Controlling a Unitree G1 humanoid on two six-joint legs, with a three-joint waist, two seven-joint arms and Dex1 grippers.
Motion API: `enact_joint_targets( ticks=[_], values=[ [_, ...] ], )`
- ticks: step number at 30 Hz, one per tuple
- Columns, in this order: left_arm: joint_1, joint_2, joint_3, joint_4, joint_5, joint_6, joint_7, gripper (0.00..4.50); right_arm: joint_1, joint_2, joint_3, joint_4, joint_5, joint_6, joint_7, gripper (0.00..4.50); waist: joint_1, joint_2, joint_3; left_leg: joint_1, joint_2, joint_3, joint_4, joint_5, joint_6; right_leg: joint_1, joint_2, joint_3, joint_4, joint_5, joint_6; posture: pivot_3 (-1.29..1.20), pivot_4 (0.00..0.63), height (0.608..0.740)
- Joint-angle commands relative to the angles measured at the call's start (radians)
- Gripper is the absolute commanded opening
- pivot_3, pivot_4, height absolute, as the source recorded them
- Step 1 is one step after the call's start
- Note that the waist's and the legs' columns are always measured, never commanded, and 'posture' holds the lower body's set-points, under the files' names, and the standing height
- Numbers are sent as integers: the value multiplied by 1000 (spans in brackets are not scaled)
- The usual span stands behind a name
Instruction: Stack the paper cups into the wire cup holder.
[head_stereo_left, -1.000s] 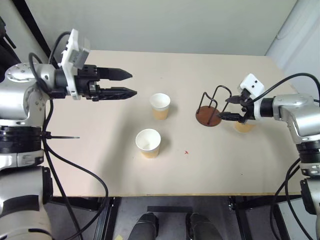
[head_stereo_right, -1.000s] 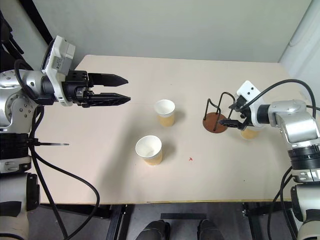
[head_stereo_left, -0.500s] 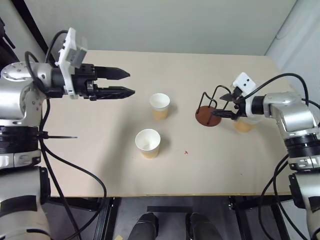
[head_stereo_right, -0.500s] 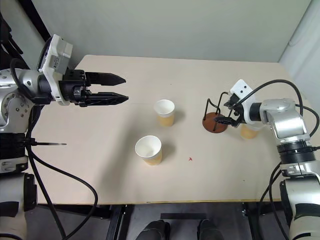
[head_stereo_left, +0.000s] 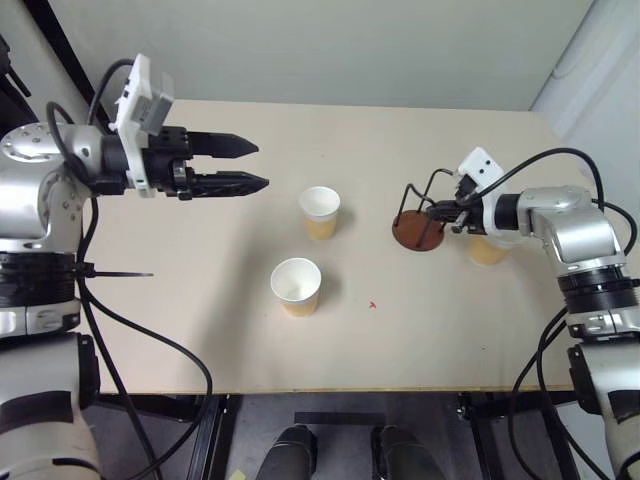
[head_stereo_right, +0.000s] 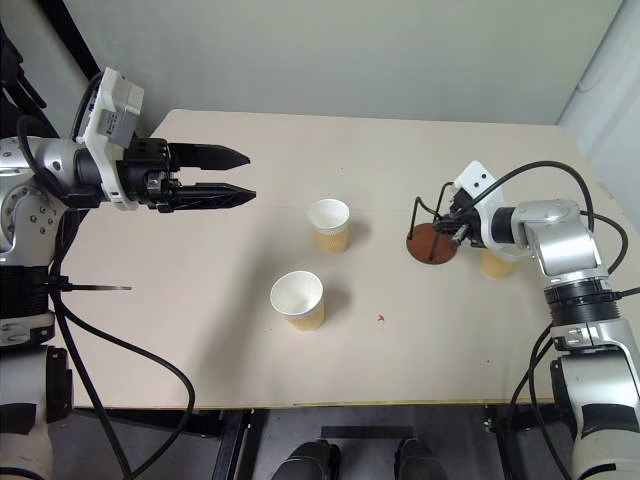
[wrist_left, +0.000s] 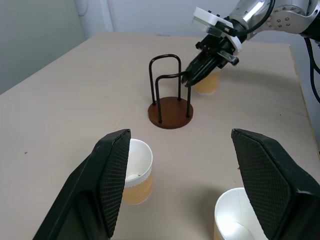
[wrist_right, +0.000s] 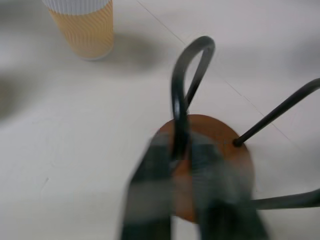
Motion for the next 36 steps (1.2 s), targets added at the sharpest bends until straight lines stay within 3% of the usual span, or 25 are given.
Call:
enact_joint_targets(
  ticks=[1,10,16,23,36],
  values=[
    [-19,19,19,-32,-11,3,-8,3471,7,-39,-9,-104,35,28,63,26,1,0,0,0,0,0,0,0,0,0,0,0,0,0,0,0,150,740],
    [76,85,19,-192,-100,122,-87,3471,88,-176,-13,-486,153,158,207,26,0,0,0,-1,0,1,-1,0,-1,0,0,0,-3,0,-1,0,150,740],
    [117,127,-4,-257,-114,137,-138,3471,119,-202,12,-690,231,225,230,26,-1,0,0,0,0,1,0,0,-1,1,0,0,-1,-1,-1,0,150,740],
    [108,132,-9,-254,-111,129,-135,3471,125,-176,69,-735,243,213,207,26,-1,0,0,1,0,0,2,0,0,1,0,0,3,0,-2,0,150,740],
    [117,143,-2,-267,-116,132,-123,3471,202,-234,150,-713,185,98,242,26,0,0,0,1,0,0,1,0,1,0,0,0,4,0,-2,0,150,740]
  ],
)
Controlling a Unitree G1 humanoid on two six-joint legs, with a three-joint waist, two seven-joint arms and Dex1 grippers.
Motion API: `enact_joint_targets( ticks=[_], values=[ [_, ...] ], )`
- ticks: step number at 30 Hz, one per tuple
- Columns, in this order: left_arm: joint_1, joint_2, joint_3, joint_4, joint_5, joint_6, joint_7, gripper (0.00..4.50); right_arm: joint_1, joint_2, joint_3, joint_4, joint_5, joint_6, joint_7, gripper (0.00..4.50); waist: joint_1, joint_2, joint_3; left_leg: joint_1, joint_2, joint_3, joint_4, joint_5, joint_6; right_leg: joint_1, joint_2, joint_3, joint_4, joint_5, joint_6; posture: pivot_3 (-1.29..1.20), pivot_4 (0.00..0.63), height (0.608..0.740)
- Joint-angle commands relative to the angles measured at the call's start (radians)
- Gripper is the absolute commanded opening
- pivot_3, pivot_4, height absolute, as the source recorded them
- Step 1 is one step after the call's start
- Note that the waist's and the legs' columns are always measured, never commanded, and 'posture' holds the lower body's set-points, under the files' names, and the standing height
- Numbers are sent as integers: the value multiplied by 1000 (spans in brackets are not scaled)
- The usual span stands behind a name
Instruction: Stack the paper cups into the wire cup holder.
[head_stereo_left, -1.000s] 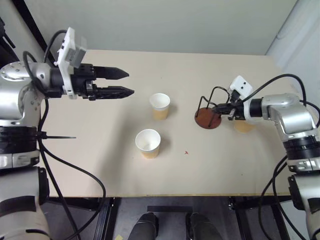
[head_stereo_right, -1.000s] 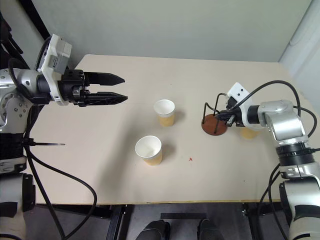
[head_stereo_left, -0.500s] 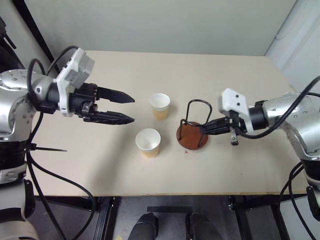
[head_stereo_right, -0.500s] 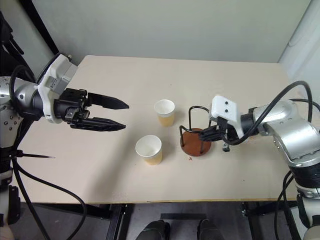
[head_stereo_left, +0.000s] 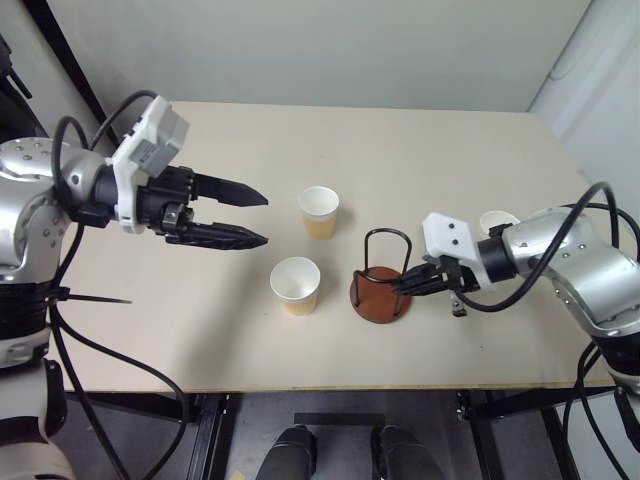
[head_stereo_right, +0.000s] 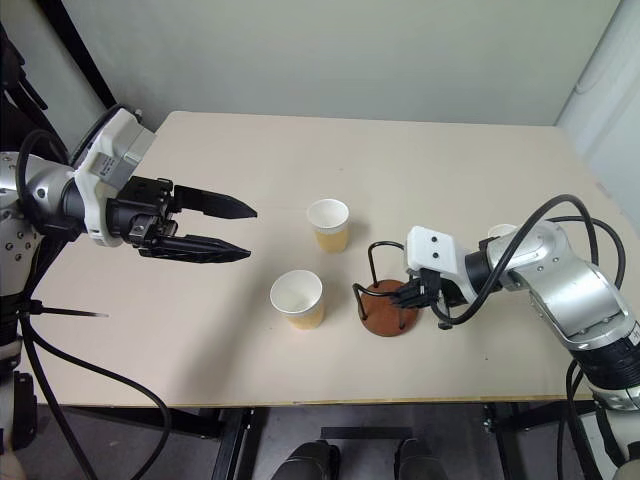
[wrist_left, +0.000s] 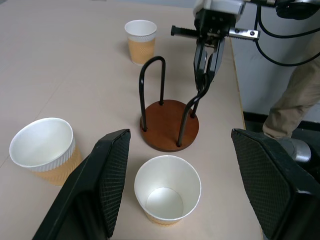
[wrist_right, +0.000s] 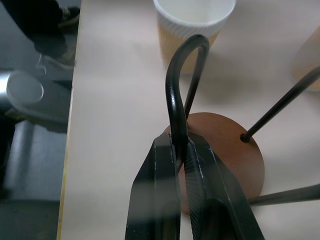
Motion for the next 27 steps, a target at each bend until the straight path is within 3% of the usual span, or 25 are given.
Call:
enact_joint_targets(
  ticks=[1,3,12,20,27],
  values=[
    [-10,17,18,-26,-10,-3,4,3471,9,-32,-2,-6,-12,-33,21,26,1,0,0,0,0,0,0,0,0,0,0,0,0,0,0,0,150,740],
    [-13,14,16,-24,-9,-3,6,3471,21,-47,8,-3,-31,-50,23,26,1,0,0,0,0,0,0,0,1,0,0,0,0,0,0,0,150,740],
    [-18,-3,9,-21,-11,-6,17,3471,56,-74,-14,30,-69,-95,18,2784,0,0,0,0,0,0,0,-1,2,0,0,0,1,0,0,0,150,740],
    [-13,-21,17,-18,-22,4,36,3471,59,-203,-198,33,-1,-48,36,2784,6,0,0,0,0,0,0,-1,1,1,0,0,-1,0,0,0,150,740],
    [-34,-42,-1,5,-11,-11,32,3471,13,-357,-208,299,-158,-267,53,2784,7,0,0,0,0,0,0,-3,4,0,-1,0,-1,1,1,0,150,740]
  ],
)
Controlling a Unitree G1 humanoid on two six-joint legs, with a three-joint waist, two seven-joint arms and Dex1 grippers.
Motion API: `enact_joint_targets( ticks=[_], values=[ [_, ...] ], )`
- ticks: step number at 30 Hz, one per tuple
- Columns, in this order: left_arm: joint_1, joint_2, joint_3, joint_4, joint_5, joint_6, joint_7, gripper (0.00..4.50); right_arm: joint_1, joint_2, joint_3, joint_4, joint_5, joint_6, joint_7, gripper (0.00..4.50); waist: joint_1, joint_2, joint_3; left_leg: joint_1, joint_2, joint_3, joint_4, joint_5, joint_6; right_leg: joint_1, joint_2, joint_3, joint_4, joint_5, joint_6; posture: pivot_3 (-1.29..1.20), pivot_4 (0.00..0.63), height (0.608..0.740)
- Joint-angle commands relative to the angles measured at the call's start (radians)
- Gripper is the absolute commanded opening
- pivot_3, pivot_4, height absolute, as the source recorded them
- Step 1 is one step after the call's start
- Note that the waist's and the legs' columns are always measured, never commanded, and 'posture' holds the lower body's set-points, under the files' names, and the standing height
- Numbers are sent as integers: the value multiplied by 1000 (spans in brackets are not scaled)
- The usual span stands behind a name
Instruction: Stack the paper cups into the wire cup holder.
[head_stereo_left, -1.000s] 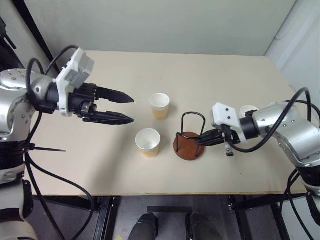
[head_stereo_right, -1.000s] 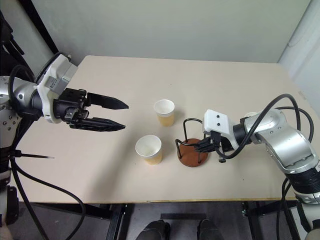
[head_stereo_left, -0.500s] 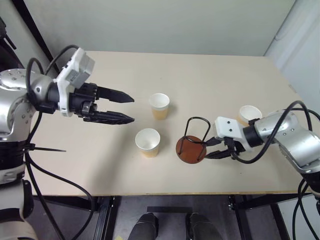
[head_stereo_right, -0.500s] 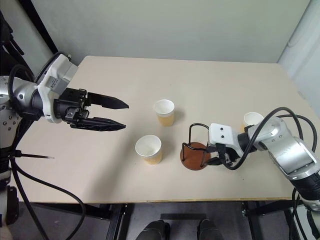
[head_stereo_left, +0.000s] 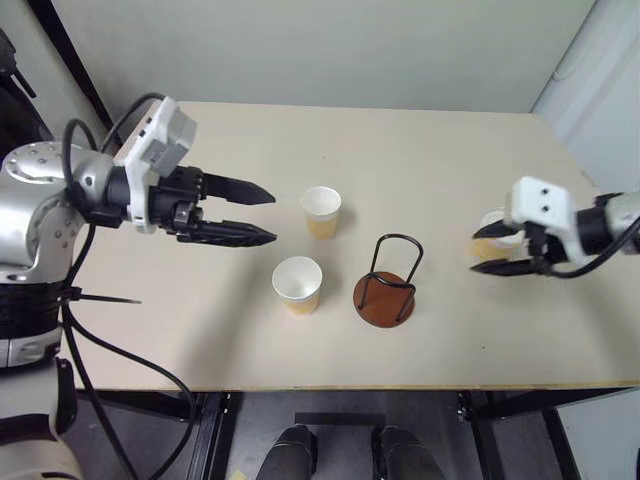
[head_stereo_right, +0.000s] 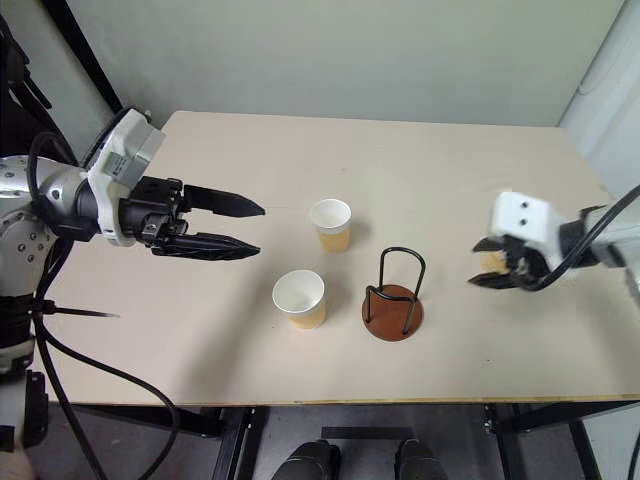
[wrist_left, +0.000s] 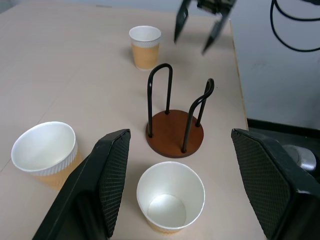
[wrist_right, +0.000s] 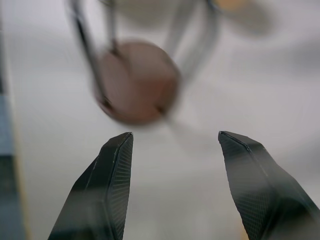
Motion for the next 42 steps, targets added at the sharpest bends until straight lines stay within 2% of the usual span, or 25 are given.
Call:
enact_joint_targets(
  ticks=[1,4,6,11,25,29,34,39,42],
  values=[
    [-32,-2,4,4,-3,-17,-6,3471,-35,-45,-12,92,-71,-110,21,2969,-1,0,0,0,0,0,0,-1,2,0,0,0,1,0,0,0,150,740],
    [-38,-7,-1,11,0,-23,-8,3471,-48,-37,21,167,-132,-188,25,3656,-2,0,0,1,0,0,0,-2,4,0,0,0,2,0,0,0,150,740],
    [-38,-9,-1,12,0,-25,-8,3471,-69,-10,46,215,-176,-236,9,4407,-6,0,0,1,0,0,0,-2,4,0,0,0,2,0,1,0,150,740],
    [-41,-9,1,11,0,-26,-6,3471,-144,70,139,373,-293,-364,26,4460,-9,0,0,1,0,0,0,-2,5,0,0,0,2,2,2,0,150,740],
    [2,24,40,-34,-21,-2,23,3471,-328,221,264,794,-506,-634,49,4460,-7,1,0,0,0,0,0,-1,6,0,0,-1,0,4,1,0,150,740],
    [9,30,43,-39,-25,-1,29,3471,-354,251,258,837,-521,-659,65,3607,-8,1,0,0,1,0,-1,0,5,0,0,-1,0,5,1,0,150,740],
    [9,34,40,-31,-21,-10,30,3471,-362,256,236,816,-515,-655,89,1806,-8,1,1,0,1,0,-1,0,4,0,0,-1,0,4,-1,0,150,740],
    [17,36,40,-24,-15,-25,29,3471,-339,219,198,699,-479,-611,136,18,-7,1,1,0,1,0,-1,0,4,0,0,-1,0,4,-1,0,150,740],
    [20,41,41,-20,-13,-34,23,3471,-316,183,159,580,-438,-560,173,18,-7,1,1,0,1,0,-2,2,0,0,0,-1,0,4,-2,0,150,740]
  ],
)
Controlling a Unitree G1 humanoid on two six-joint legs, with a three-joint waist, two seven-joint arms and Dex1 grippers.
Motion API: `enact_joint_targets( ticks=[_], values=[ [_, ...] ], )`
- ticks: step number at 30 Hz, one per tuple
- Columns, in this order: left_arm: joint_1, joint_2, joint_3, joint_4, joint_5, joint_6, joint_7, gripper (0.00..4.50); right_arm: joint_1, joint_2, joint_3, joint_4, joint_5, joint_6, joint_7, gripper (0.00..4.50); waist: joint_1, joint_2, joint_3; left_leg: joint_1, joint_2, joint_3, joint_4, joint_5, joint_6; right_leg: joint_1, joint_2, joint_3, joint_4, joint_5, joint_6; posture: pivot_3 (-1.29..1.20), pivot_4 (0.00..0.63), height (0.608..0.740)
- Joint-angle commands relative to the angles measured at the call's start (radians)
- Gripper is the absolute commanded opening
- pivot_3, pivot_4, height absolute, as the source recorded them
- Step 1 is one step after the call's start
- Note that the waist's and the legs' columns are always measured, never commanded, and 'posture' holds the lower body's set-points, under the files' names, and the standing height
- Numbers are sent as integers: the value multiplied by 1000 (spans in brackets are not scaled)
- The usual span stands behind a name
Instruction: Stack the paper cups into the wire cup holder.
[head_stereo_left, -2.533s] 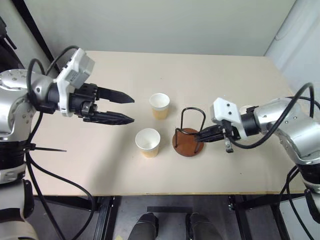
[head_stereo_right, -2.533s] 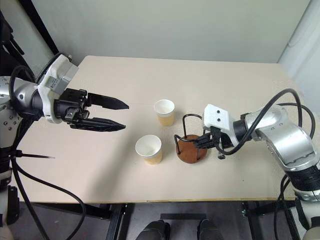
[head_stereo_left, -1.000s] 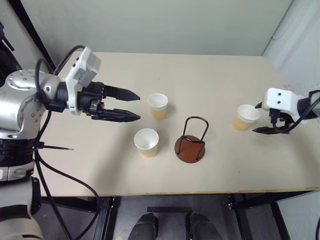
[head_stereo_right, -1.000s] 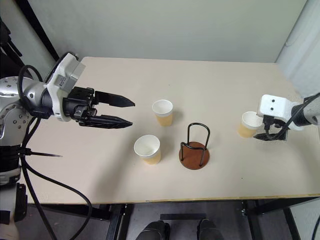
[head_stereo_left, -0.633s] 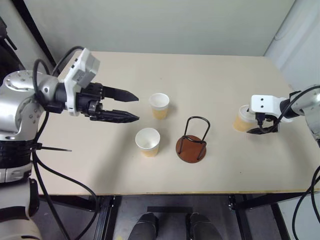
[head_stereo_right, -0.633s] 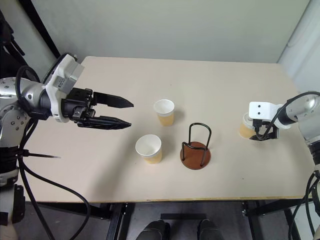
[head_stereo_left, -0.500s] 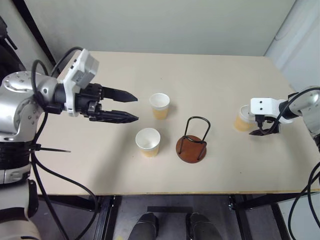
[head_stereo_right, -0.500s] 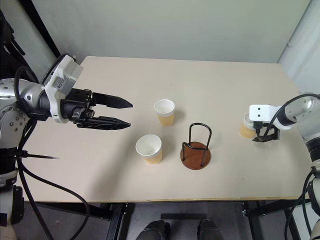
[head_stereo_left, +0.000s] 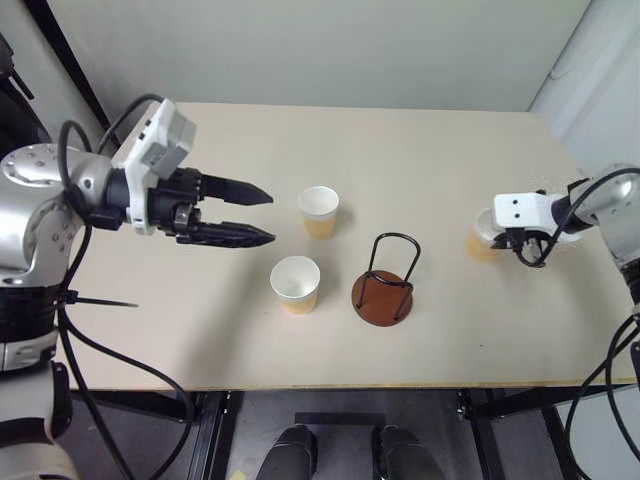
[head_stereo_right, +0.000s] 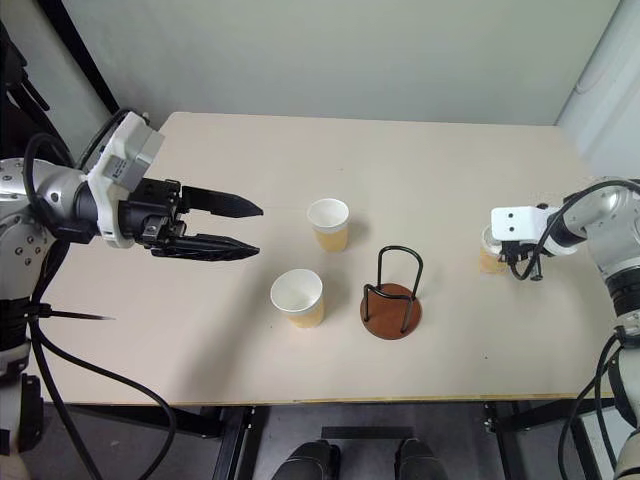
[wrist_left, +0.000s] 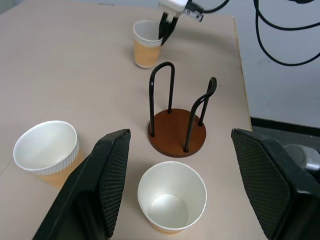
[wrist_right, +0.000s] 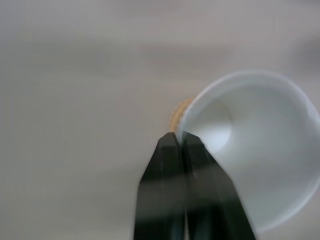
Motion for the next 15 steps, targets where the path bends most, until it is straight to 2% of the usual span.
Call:
enact_joint_targets(
  ticks=[1,5,9,15],
  values=[
    [-3,21,36,-3,-1,-21,-6,3471,13,-56,-85,-152,64,66,44,18,0,0,0,0,0,0,0,0,0,0,0,0,0,0,0,0,150,740],
    [-13,25,37,19,7,-36,-5,3471,29,-99,-150,-361,135,185,84,18,-1,0,0,0,0,0,-1,0,-2,0,0,0,-1,0,-1,0,150,740],
    [-19,30,35,40,17,-47,-7,3471,-39,-111,-204,-611,253,369,138,18,-1,1,0,0,0,0,-2,1,-2,0,0,0,-1,-1,-2,0,150,740],
    [-46,14,13,67,31,-63,-8,3471,-113,-67,-178,-824,375,555,142,18,-3,0,0,0,0,0,-3,2,-4,-1,1,0,-1,-6,-10,0,150,740]
  ],
)
